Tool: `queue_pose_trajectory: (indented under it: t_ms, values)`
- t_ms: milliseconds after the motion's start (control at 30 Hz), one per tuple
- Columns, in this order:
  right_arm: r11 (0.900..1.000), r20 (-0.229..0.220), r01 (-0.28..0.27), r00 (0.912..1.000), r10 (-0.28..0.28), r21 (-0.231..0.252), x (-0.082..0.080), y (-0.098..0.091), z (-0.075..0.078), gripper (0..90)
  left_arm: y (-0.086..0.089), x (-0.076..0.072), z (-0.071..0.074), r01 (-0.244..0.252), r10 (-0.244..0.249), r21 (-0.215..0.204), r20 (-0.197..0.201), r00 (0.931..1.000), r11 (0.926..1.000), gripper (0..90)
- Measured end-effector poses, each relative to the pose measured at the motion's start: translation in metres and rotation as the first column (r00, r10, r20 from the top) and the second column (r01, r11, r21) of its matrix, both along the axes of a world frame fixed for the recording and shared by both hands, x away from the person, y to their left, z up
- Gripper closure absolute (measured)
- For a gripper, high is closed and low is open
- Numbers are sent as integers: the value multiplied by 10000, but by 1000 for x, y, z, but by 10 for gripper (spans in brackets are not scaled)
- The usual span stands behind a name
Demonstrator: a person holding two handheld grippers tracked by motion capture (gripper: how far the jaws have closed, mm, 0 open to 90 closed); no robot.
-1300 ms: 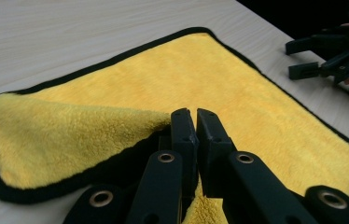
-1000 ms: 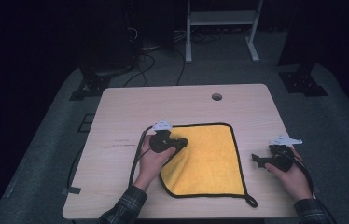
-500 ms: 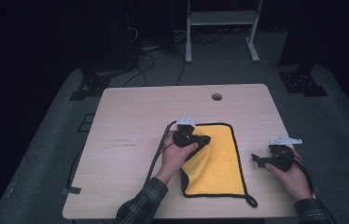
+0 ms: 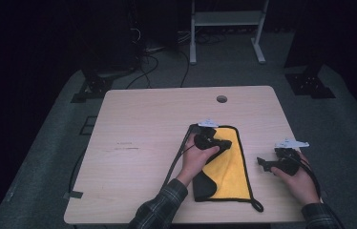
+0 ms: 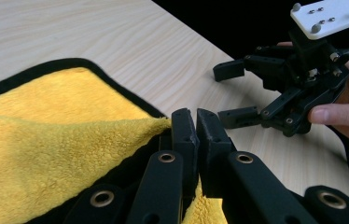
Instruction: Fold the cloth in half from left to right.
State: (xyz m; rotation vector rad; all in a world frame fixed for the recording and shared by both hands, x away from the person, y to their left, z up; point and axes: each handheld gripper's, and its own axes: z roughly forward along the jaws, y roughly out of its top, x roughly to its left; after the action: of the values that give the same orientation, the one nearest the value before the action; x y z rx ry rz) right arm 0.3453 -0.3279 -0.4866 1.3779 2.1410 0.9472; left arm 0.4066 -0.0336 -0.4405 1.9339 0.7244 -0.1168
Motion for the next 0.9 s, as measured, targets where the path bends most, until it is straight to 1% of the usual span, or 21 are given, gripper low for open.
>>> queue_pose_trajectory:
  t_ms: [133, 167, 200, 233, 333, 367, 400, 433, 500, 567, 633, 667, 733, 800, 867, 900]
  values:
    - [10000, 4, 21, 10000, -21, 18, 0, 0, 0, 128, -10, 1, -2, 118, -124, -262, -209, 9997, 9996, 863]
    - [10000, 10, -5, 10000, 4, 6, 0, 0, 0, 128, -13, 2, -2, 125, -132, -286, -228, 9997, 9995, 862]
    - [10000, 8, -13, 10000, 13, 0, 0, 0, 0, 128, -16, 3, -4, 165, -171, -219, -239, 9996, 9996, 862]
    - [10000, 1, -14, 10000, 14, 4, 0, 0, 0, 128, -18, 3, -4, 191, -197, -188, -327, 9993, 9996, 862]
    - [10000, 12, -32, 10000, 32, -12, 0, 0, 0, 128, -24, 6, -9, 155, -167, -226, -534, 9984, 9996, 867]
    - [10000, 12, -33, 10000, 33, -12, 0, 0, 0, 128, -27, 8, -12, 211, -227, -275, -583, 9980, 9994, 871]
    - [10000, 13, -33, 10000, 33, -12, 0, 0, 0, 128, -29, 9, -14, 205, -231, -358, -736, 9970, 9991, 895]
    - [10000, 13, -42, 10000, 42, -11, 0, 0, 0, 128, -32, 10, -16, 232, -259, -340, -793, 9965, 9992, 896]
    - [10000, 16, -53, 10000, 53, -13, 1, 0, 0, 128, -36, 10, -19, 248, -247, 8, -726, 9971, 9997, 895]
    - [10000, 18, -57, 10000, 57, -13, 1, 0, 0, 128, -37, 10, -21, 242, -240, 20, -755, 9969, 9997, 888]
    - [10000, 13, -80, 10000, 80, -14, 0, 0, 0, 128, -35, 10, -21, 228, -220, 128, -583, 9981, 9997, 851]
    - [10000, 11, -97, 10000, 97, -13, 0, 0, 0, 128, -32, 9, -19, 188, -178, 239, -451, 9988, 9995, 820]
    - [9999, 9, -105, 9999, 105, -11, 0, 0, 0, 128, -27, 8, -17, 73, -65, 301, -278, 9996, 9995, 748]
    - [10000, -14, -83, 10000, 83, 12, 0, 0, 0, 128, -18, 6, -14, -88, 90, 446, -51, 9999, 9990, 663]
    - [10000, -13, -92, 10000, 92, 0, 0, 0, 0, 128, -4, 4, -9, -304, 296, 505, 161, 9994, 9983, 604]
    - [10000, -11, -93, 10000, 93, -3, 0, 0, 0, 128, 1, 3, -8, -413, 404, 522, 189, 9990, 9978, 582]
